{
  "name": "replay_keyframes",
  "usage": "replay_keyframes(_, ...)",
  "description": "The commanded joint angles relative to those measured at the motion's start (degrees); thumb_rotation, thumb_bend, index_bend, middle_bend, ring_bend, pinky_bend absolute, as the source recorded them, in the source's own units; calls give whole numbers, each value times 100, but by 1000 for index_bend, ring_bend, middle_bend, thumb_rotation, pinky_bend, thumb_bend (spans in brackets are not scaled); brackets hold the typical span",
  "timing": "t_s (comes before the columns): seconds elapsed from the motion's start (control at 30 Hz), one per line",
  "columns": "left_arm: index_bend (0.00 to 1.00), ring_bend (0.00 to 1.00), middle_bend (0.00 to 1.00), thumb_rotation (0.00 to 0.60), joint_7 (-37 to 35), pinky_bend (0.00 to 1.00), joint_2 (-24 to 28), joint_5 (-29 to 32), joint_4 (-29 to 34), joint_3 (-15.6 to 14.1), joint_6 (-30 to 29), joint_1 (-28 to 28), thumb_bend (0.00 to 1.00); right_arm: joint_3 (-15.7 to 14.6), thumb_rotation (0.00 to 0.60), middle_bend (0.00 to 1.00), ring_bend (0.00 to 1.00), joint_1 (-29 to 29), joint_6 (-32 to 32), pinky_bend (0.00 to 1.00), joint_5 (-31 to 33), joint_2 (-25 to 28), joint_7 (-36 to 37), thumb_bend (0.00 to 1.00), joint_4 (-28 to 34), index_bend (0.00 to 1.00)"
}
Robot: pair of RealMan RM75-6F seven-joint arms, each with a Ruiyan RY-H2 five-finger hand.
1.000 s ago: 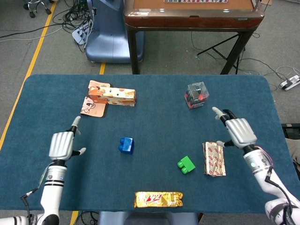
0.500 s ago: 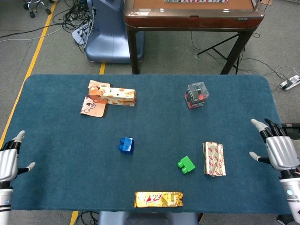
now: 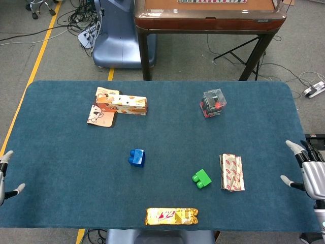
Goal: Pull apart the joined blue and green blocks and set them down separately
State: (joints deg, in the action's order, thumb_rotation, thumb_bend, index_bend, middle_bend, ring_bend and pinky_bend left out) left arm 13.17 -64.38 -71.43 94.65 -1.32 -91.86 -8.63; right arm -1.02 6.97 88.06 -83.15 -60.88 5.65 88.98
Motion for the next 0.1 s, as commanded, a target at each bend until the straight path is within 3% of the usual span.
replay_keyframes(0.03,152,234,201,600,63,460,-26,-25,-3,36,70,6,0,38,600,204,208,-39,6,149,-19,9,39,0,-2,139)
replay_keyframes(0.1,152,234,201,600,127,460,-49,-24,-17,71,138,6,0,72,600,205,208,-44,-33,149,-14,47,40,0,33,145)
